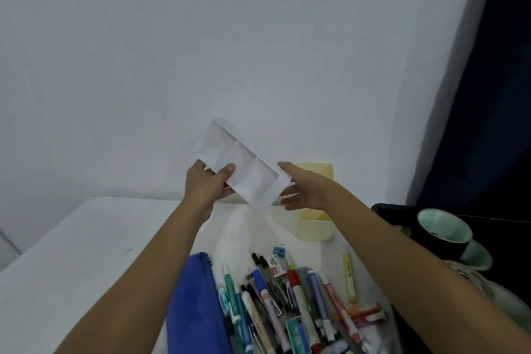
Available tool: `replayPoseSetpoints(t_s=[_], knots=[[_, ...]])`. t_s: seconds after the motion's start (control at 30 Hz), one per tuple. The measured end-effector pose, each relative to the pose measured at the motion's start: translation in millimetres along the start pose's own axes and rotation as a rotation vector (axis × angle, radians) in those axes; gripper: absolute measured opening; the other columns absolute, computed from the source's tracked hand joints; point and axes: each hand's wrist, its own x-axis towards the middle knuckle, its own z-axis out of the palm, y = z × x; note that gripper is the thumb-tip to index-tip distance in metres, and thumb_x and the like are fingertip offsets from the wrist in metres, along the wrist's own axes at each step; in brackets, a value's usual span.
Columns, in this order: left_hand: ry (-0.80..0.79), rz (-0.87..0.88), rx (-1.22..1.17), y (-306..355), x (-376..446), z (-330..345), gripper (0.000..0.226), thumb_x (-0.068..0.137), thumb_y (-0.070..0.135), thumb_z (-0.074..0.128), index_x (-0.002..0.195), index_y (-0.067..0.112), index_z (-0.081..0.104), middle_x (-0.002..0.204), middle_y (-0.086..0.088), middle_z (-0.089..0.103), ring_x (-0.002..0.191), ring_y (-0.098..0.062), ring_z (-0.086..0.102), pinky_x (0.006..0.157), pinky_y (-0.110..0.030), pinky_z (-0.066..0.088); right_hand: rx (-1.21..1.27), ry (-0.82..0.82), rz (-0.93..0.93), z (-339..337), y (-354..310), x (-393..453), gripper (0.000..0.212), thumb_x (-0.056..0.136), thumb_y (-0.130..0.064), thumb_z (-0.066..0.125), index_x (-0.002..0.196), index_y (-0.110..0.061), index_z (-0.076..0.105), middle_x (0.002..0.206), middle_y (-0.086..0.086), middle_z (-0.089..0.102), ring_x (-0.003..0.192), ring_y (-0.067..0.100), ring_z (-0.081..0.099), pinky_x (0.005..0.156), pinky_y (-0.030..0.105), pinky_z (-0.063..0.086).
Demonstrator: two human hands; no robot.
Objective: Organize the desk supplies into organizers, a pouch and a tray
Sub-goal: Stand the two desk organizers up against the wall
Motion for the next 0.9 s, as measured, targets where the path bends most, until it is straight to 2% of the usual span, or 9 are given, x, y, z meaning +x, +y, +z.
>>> replayPoseSetpoints(t_s=[0.1, 0.17, 0.23, 0.33, 0.43, 0.6, 0.73, 0.83, 0.9], knots=[[0.061, 0.276, 0.373, -3.9, 5.1, 7.5, 0.045, 0.082, 0.012, 0.072, 0.121, 0.021, 0.053, 0.109, 0.007, 0.063, 0.103, -0.018, 0.063, 0.076, -0.036, 0.058, -0.128, 0.152, -0.073, 2.8, -2.1, 1.3, 0.056, 0.088, -0.048, 0.056, 0.128, -0.009, 0.048, 0.121, 0.01, 0.052, 0.095, 0.029, 0.056, 0.078, 0.036, 0.049], [0.045, 0.465, 0.554, -13.7, 1.7, 11.4, 0.053, 0.086, 0.012, 0.067, 0.133, 0.022, 0.047, 0.11, 0.013, 0.061, 0.099, -0.012, 0.062, 0.079, -0.02, 0.051, -0.112, 0.133, -0.148, 8.8, -3.1, 0.5, 0.057, 0.091, -0.051, 0.051, 0.137, -0.016, 0.045, 0.132, 0.004, 0.049, 0.106, 0.027, 0.055, 0.083, 0.035, 0.049], [-0.01, 0.535, 0.599, -26.7, -0.4, 14.8, 0.063, 0.09, 0.01, 0.061, 0.146, 0.026, 0.033, 0.114, 0.014, 0.06, 0.098, -0.008, 0.06, 0.083, -0.019, 0.048, -0.098, 0.089, -0.242, 14.3, -5.0, -0.3, 0.057, 0.091, -0.057, 0.045, 0.137, -0.023, 0.047, 0.134, -0.002, 0.052, 0.111, 0.024, 0.056, 0.089, 0.037, 0.05], [-0.043, 0.524, 0.601, -42.4, 1.5, 17.6, 0.065, 0.094, 0.012, 0.055, 0.149, 0.03, 0.026, 0.121, 0.012, 0.057, 0.105, -0.008, 0.056, 0.09, -0.023, 0.046, -0.118, 0.05, -0.264, 19.3, -5.5, -0.8, 0.065, 0.085, -0.069, 0.04, 0.133, -0.027, 0.052, 0.131, -0.005, 0.057, 0.105, 0.022, 0.063, 0.086, 0.038, 0.054], [-0.085, 0.507, 0.6, -51.0, 5.6, 18.0, 0.062, 0.096, 0.015, 0.054, 0.149, 0.029, 0.025, 0.128, 0.012, 0.053, 0.111, -0.008, 0.053, 0.094, -0.021, 0.043, -0.103, 0.006, -0.224, 19.3, -2.1, 3.1, 0.073, 0.08, -0.078, 0.035, 0.132, -0.029, 0.052, 0.132, -0.001, 0.056, 0.104, 0.025, 0.065, 0.092, 0.042, 0.054], [-0.162, 0.42, 0.682, -65.3, 18.2, 18.8, 0.069, 0.094, 0.006, 0.055, 0.151, 0.023, 0.021, 0.135, 0.0, 0.055, 0.114, -0.018, 0.057, 0.094, -0.021, 0.043, -0.042, -0.033, -0.237, 17.5, 7.1, 7.7, 0.06, 0.092, -0.068, 0.019, 0.133, -0.036, 0.049, 0.129, 0.002, 0.056, 0.115, 0.025, 0.058, 0.087, 0.033, 0.054], [-0.163, 0.34, 0.804, -76.5, 23.7, 16.4, 0.074, 0.092, 0.003, 0.055, 0.151, 0.027, 0.018, 0.122, -0.008, 0.064, 0.093, -0.027, 0.065, 0.082, -0.029, 0.049, -0.04, -0.023, -0.237, 20.3, 15.1, 14.3, 0.057, 0.094, -0.063, 0.021, 0.133, -0.031, 0.049, 0.126, -0.002, 0.058, 0.112, 0.023, 0.059, 0.091, 0.036, 0.054], [-0.13, 0.306, 0.807, -80.7, 22.7, 12.9, 0.069, 0.092, 0.005, 0.054, 0.15, 0.026, 0.023, 0.125, -0.007, 0.062, 0.101, -0.031, 0.064, 0.08, -0.029, 0.046, -0.064, 0.001, -0.296, 26.6, 21.8, 15.0, 0.054, 0.097, -0.058, 0.025, 0.134, -0.027, 0.049, 0.121, -0.003, 0.06, 0.105, 0.019, 0.063, 0.078, 0.026, 0.055], [-0.136, 0.258, 0.834, -80.8, 21.7, 11.4, 0.063, 0.092, 0.006, 0.055, 0.147, 0.024, 0.031, 0.128, -0.005, 0.061, 0.111, -0.029, 0.06, 0.083, -0.027, 0.043, -0.07, 0.029, -0.327, 28.6, 25.0, 17.7, 0.054, 0.097, -0.057, 0.027, 0.132, -0.024, 0.051, 0.122, 0.001, 0.061, 0.104, 0.019, 0.063, 0.08, 0.029, 0.056]])
